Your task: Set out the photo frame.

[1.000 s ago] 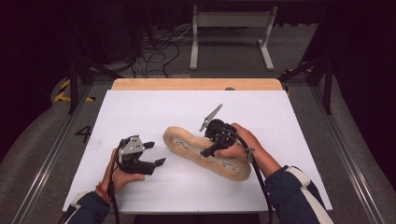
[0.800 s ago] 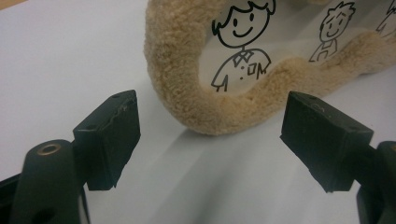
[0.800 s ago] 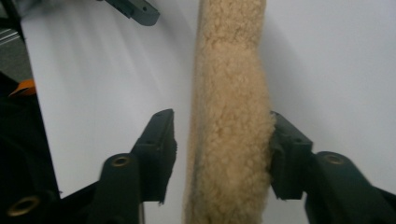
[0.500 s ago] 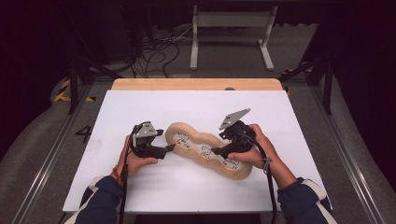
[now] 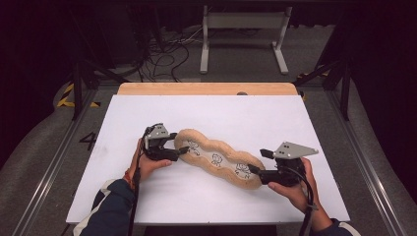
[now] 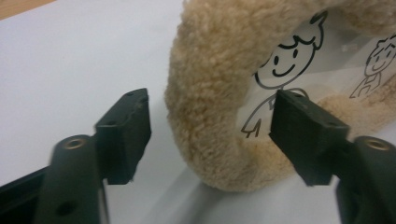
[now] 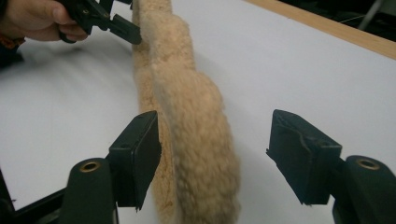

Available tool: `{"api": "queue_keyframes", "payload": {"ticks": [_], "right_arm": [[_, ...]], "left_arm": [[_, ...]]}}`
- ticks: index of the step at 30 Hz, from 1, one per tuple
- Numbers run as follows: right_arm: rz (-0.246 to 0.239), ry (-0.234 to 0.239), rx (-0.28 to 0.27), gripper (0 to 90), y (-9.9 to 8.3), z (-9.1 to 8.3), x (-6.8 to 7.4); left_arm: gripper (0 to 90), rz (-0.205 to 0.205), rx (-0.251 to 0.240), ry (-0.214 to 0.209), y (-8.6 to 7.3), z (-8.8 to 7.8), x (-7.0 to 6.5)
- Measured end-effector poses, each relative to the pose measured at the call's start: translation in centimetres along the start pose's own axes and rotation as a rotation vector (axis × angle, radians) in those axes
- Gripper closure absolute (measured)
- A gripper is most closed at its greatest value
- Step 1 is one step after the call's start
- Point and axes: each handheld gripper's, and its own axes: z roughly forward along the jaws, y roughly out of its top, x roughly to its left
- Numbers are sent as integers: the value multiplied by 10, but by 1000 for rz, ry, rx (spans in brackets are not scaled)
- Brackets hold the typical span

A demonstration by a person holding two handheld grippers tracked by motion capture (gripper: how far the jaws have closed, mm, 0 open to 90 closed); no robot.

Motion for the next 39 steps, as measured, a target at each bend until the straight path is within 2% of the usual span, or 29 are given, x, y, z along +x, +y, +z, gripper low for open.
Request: {"api": "queue_keyframes", "payload": {"ticks": [3, 6, 7, 10, 13, 15, 17, 20, 25, 30, 39], "right_arm": [[72, 19, -41, 391, -15, -5, 0], [74, 7, -46, 447, -23, -5, 4], [74, -2, -45, 502, -25, -3, 6], [87, -46, -16, 587, -33, 7, 11], [95, -56, -34, 631, -37, 8, 10], [96, -62, -40, 638, -38, 9, 10], [92, -70, -48, 647, -39, 10, 10], [92, -74, -51, 649, -39, 11, 8], [66, -82, -55, 649, -36, 16, 3], [47, -101, -52, 647, -32, 23, -1], [49, -73, -42, 645, -26, 33, -11]], "left_arm": [[380, 8, -4, -4, 1, 1, -1], [403, 17, -4, -21, 1, 3, -1], [430, 27, -9, -27, 1, 4, -1], [458, 29, -2, -26, 0, 2, -1], [506, 42, 7, -21, -1, -2, 0], [523, 41, 13, -11, -1, -3, -1], [577, 42, 18, -3, -3, -7, 0], [633, 34, 20, -12, -5, -12, 1], [632, 41, 29, 7, -8, -17, -3], [628, 31, 30, 21, -12, -23, -7], [617, 35, 43, 43, -17, -33, -12]]}}
